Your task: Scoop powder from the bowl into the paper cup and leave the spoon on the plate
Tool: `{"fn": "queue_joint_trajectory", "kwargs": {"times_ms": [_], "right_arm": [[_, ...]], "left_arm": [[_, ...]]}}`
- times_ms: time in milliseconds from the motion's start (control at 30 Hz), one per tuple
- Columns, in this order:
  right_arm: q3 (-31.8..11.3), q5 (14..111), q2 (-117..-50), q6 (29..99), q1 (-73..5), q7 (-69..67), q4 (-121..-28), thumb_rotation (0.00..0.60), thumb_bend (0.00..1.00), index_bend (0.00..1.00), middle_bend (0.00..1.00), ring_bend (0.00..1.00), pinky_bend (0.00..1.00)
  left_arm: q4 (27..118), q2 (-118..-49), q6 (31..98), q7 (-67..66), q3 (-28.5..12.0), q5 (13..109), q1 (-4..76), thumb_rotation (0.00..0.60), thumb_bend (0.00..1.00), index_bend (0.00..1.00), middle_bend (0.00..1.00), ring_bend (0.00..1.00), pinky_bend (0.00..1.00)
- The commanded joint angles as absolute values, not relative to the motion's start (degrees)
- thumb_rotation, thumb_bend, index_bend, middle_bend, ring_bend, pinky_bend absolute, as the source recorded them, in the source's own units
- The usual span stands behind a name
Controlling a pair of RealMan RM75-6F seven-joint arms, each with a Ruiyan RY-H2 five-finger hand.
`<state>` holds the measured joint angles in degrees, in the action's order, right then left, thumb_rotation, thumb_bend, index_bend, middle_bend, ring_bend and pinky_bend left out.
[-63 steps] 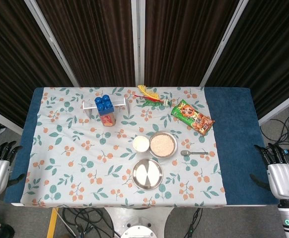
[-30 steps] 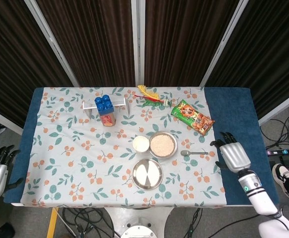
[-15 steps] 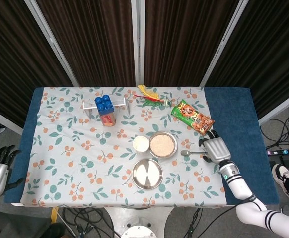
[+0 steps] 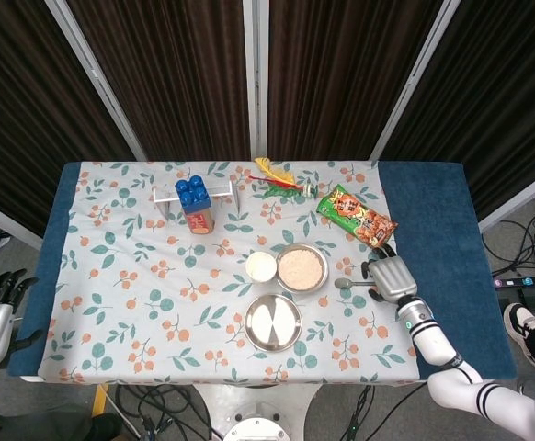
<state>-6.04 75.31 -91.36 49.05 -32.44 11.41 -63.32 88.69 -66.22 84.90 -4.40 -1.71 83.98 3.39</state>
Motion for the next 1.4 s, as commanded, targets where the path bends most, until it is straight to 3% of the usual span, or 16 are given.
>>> {"fn": "queue_joint_trajectory", "kwargs": {"times_ms": [33,1100,1400], "right_arm": [[-6.0,75.2,-91.4,49.1,-32.5,11.3,-63.2,0.600,0.21,0.49,0.48,0.16,0.09],[-5.1,72.1,-90.0,46.4,-34.7,14.2,-65.5,0.600,0.33,0.51,0.56,0.24,0.09],[-4.3,77.3,-80.6,51.6,-35.1,19.3,-74.6,0.600,0.33,0.52,0.57,0.24,0.09]], "left_arm": [[88.6,-66.2,84.9,-4.3,-1.7,84.0,3.4,0.600,0.01,0.27,0.22,0.13,0.10],[87.7,-66.7,84.3,-3.5,-1.7,83.3,3.2,0.600,0.01,0.27,0.22,0.13,0.10],[87.7,-66.3,84.7,-3.4,-1.9,83.6,3.3,0.600,0.01,0.27,0.22,0.13,0.10]]}}
